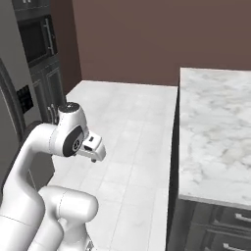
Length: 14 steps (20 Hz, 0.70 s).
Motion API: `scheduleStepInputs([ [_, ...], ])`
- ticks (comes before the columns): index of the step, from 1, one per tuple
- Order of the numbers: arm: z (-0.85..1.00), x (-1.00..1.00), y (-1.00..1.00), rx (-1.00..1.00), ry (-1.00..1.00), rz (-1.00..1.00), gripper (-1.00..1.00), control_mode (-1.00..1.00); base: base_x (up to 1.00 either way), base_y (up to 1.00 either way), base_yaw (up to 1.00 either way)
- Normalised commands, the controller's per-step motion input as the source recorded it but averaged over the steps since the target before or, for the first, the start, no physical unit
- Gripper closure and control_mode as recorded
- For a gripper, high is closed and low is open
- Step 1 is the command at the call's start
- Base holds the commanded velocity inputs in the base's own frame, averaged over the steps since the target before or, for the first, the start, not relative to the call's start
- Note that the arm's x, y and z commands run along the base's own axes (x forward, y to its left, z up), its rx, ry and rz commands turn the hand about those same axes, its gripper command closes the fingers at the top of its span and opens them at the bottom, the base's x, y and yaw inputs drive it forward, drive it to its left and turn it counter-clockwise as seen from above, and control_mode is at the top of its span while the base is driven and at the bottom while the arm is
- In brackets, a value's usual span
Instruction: Place one of the steaks on the plate and the other in the bowl. Then place the bowl in the fridge.
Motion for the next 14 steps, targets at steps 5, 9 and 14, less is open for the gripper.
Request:
scheduleStepInputs([
  [5, 0.0, 0.0, 0.0, 0.0, 0.0, 0.0, -1.0, 1.0, 0.32, 0.08, -0.02],
  [9, 0.0, 0.0, 0.0, 0.0, 0.0, 0.0, -1.0, 1.0, 0.85, -0.13, 0.15],
  [14, 0.0, 0.0, 0.0, 0.0, 0.0, 0.0, -1.0, 1.0, 1.0, -0.09, 0.17],
])
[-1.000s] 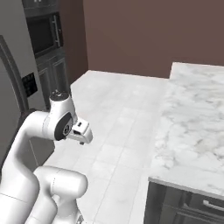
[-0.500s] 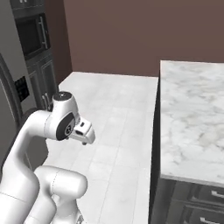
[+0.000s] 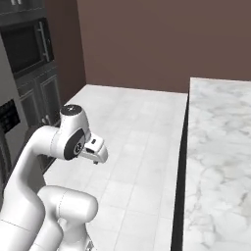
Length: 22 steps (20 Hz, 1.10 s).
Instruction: Place one of the steaks on the plate and the other in the bowl. Then place the bowl in the fridge.
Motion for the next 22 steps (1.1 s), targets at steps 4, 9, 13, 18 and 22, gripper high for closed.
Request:
scheduleStepInputs([
  [4, 0.0, 0.0, 0.0, 0.0, 0.0, 0.0, -1.0, 1.0, 0.98, -0.04, 0.12],
  [9, 0.0, 0.0, 0.0, 0.0, 0.0, 0.0, -1.0, 1.0, 0.95, 0.0, 0.07],
  [13, 0.0, 0.0, 0.0, 0.0, 0.0, 0.0, -1.0, 1.0, 0.59, 0.0, 0.24],
  [18, 0.0, 0.0, 0.0, 0.0, 0.0, 0.0, -1.0, 1.0, 0.37, -0.23, 0.56],
  [22, 0.0, 0.0, 0.0, 0.0, 0.0, 0.0, -1.0, 1.0, 0.07, -0.52, 0.81],
])
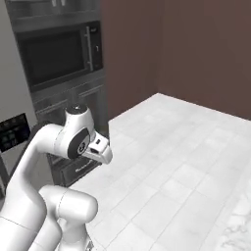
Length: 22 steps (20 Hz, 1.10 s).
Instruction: Place one of the steaks on the plate and the other in the bowl. Then place the bowl in the fridge.
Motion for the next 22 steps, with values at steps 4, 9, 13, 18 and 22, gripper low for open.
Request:
scheduleStepInputs([
  [4, 0.0, 0.0, 0.0, 0.0, 0.0, 0.0, -1.0, 1.0, 0.0, -0.4, 0.91],
  [9, 0.0, 0.0, 0.0, 0.0, 0.0, 0.0, -1.0, 1.0, -0.04, -0.89, 0.69],
  [13, 0.0, 0.0, 0.0, 0.0, 0.0, 0.0, -1.0, 1.0, -0.7, -0.99, 0.68],
  [18, 0.0, 0.0, 0.0, 0.0, 0.0, 0.0, -1.0, 1.0, -0.56, -0.94, 0.55],
  [22, 0.0, 0.0, 0.0, 0.0, 0.0, 0.0, -1.0, 1.0, 0.38, -0.77, 0.05],
])
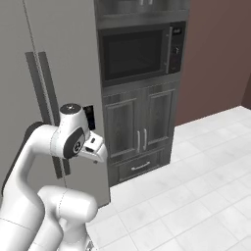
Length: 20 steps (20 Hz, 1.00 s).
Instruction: Place one of the steaks on the plate and the other in the bowl. Then place the bowl in the fridge.
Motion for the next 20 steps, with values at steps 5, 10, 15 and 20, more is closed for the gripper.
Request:
scheduleStepInputs([
  [5, 0.0, 0.0, 0.0, 0.0, 0.0, 0.0, -1.0, 1.0, 0.53, -0.75, 0.12],
  [10, 0.0, 0.0, 0.0, 0.0, 0.0, 0.0, -1.0, 1.0, 0.57, -0.39, 0.16],
  [15, 0.0, 0.0, 0.0, 0.0, 0.0, 0.0, -1.0, 1.0, 0.22, -0.31, 0.54],
  [20, 0.0, 0.0, 0.0, 0.0, 0.0, 0.0, -1.0, 1.0, 0.3, -0.59, 0.59],
])
